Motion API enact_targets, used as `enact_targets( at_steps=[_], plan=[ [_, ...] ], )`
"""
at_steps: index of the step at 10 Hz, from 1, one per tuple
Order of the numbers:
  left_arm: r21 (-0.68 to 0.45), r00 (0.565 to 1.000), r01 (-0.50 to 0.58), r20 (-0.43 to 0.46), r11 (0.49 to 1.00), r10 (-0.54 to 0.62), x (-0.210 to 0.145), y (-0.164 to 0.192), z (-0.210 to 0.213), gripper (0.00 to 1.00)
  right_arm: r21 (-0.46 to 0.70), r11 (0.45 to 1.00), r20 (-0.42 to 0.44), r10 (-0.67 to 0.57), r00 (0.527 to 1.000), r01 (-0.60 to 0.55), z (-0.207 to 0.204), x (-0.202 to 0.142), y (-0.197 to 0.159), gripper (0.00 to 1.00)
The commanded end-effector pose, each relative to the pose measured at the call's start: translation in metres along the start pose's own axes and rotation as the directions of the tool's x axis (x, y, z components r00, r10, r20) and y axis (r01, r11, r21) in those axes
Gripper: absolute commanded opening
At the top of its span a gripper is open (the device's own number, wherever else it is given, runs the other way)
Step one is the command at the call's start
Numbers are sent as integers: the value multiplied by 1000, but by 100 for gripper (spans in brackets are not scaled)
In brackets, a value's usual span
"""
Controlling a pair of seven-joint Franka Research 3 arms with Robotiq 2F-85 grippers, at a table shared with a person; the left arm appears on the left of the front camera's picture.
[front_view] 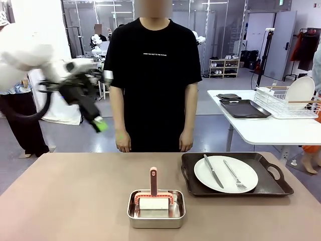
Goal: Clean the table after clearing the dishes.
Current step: When the right (or left) Handle tray is removed, use the right hand (or left hand) to clean the right (or left) side of the table with the Lint Roller.
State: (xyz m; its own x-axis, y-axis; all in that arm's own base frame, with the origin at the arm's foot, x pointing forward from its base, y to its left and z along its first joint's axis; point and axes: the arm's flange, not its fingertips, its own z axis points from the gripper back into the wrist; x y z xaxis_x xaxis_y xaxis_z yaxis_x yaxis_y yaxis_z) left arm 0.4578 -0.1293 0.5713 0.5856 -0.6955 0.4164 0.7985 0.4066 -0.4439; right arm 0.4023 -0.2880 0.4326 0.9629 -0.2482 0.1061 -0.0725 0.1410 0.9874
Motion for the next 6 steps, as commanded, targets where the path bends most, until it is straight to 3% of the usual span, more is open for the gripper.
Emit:
enact_targets(
  at_steps=[1, 3, 5, 6],
  plan=[
    [-52, 922, -209, 321, 976, 215, -85, 17, 33, 100, 2, 1000, -1, 6, 1000, -6, 0, -1, 4, 100],
    [-171, 809, -264, 497, 949, 315, -172, 40, 80, 100, 2, 1000, -1, 6, 1000, -6, 0, -1, 4, 100],
    [-227, 726, -281, 585, 932, 362, -243, 61, 118, 100, 2, 1000, -1, 6, 1000, -6, 0, -1, 4, 100],
    [-272, 658, -327, 621, 905, 425, -275, 77, 126, 100, 2, 1000, -1, 6, 1000, -6, 0, -1, 4, 100]
  ],
)
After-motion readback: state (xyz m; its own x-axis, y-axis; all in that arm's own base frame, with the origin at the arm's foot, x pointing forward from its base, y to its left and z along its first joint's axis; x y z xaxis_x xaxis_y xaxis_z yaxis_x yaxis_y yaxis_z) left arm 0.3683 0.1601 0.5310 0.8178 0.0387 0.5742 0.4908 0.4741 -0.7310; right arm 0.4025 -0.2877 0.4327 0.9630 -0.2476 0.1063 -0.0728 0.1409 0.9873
